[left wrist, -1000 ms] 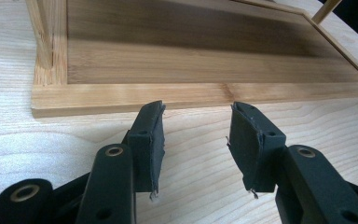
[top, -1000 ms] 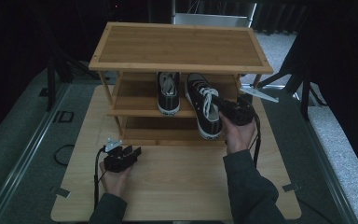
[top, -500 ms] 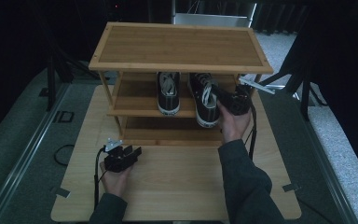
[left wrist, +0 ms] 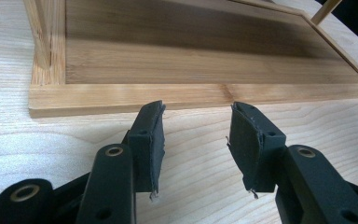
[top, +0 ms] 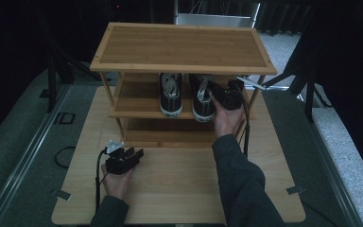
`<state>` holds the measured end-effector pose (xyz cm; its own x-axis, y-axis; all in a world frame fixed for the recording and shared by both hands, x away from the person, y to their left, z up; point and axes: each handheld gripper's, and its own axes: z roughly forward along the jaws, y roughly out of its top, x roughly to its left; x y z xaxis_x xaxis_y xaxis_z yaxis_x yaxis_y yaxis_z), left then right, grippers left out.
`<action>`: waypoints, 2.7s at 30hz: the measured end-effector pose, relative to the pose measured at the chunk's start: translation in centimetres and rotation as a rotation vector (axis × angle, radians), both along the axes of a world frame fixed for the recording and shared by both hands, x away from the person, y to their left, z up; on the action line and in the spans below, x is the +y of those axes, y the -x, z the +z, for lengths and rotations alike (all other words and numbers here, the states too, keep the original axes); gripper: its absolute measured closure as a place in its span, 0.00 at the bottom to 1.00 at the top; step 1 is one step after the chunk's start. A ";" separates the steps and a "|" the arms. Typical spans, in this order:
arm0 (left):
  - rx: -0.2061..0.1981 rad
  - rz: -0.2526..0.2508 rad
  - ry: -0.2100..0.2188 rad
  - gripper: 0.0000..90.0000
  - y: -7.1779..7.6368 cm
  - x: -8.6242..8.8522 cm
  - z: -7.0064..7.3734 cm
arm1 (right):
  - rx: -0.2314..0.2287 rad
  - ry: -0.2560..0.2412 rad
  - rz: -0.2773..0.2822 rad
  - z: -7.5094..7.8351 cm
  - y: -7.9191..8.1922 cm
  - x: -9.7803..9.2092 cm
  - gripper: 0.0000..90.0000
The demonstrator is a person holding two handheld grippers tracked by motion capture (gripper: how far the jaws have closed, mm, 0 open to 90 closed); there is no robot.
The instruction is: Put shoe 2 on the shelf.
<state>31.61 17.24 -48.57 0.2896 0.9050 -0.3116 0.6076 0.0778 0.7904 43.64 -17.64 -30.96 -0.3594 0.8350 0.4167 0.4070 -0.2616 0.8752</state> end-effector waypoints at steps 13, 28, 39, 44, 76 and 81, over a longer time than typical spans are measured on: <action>-0.002 0.003 0.005 0.61 0.0 0.2 0.1 | 0.027 0.001 -0.008 0.0 -1.3 1.5 0.97; -0.001 0.001 0.004 0.61 0.0 0.1 0.0 | 0.020 -0.006 -0.003 0.1 -1.1 2.1 0.95; 0.001 -0.002 0.004 0.61 0.0 0.0 0.0 | 0.025 -0.019 0.011 0.1 -0.6 2.6 0.94; 0.001 -0.005 0.000 0.61 -0.1 -0.1 -0.1 | 0.009 -0.027 -0.006 -0.5 -0.7 2.4 0.94; 0.002 -0.001 -0.003 0.61 -0.1 0.0 -0.1 | -0.054 -0.002 0.070 -0.5 2.4 -0.7 0.68; 0.003 0.001 -0.003 0.61 -0.1 -0.1 -0.1 | -0.061 0.016 0.082 -1.0 3.8 -2.1 0.68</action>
